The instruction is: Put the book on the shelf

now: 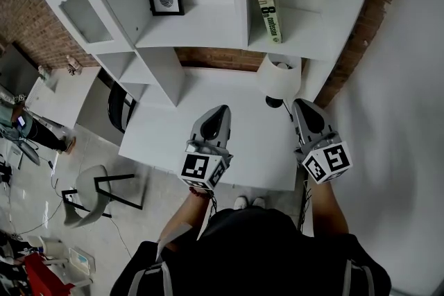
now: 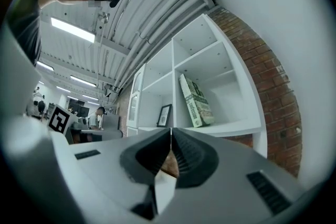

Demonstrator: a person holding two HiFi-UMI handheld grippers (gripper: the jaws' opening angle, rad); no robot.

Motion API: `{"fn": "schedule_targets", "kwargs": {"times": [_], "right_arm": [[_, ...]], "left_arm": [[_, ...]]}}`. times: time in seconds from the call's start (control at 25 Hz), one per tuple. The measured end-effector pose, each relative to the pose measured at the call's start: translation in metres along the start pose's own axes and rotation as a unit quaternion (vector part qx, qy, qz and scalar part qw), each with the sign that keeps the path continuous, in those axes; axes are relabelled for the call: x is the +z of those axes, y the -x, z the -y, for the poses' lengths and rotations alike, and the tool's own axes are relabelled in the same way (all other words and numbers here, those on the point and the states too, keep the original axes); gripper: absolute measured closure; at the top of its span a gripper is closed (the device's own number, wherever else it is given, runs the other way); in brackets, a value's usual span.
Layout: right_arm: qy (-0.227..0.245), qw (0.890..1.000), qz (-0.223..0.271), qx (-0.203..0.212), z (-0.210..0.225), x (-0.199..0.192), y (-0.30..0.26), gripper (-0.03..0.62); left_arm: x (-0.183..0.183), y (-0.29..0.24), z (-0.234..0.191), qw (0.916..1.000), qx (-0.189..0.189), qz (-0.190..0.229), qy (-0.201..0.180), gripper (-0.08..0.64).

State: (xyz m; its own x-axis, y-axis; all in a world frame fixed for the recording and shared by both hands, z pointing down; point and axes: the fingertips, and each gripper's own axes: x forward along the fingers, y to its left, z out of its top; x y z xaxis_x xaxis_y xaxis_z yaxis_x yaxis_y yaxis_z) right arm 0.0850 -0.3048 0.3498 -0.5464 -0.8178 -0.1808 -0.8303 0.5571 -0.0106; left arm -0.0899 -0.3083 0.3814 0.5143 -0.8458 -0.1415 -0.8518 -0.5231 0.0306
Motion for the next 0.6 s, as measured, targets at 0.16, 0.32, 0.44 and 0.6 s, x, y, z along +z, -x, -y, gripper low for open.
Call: {"fn": "schedule_targets", "kwargs": {"times": [0.16,0.32,0.44,0.6], "right_arm": [[-0.006,1.0,-0.006,0.006,-0.007,-0.008,0.006,0.557],[0.021,0.999,-0.023,0.013,-0.018,-0.019,0.011,0.557],[0.014,0.999,-0.029,0.015,-0.021,-0.025,0.014,0.557],[0.006,0.999,-0.033,0.015,-0.024,-0.032,0.017,0.557]], "left_arm": [[-0.009,0.005,0.003,0.9998,-0.002,-0.012,0.013,0.541],[-0.019,0.01,0.002,0.9997,0.002,-0.019,0.016,0.541],[-0.021,0.013,-0.002,0.9996,0.01,-0.021,0.014,0.541],[-0.033,0.018,-0.002,0.9993,0.006,-0.031,0.02,0.541]]}}
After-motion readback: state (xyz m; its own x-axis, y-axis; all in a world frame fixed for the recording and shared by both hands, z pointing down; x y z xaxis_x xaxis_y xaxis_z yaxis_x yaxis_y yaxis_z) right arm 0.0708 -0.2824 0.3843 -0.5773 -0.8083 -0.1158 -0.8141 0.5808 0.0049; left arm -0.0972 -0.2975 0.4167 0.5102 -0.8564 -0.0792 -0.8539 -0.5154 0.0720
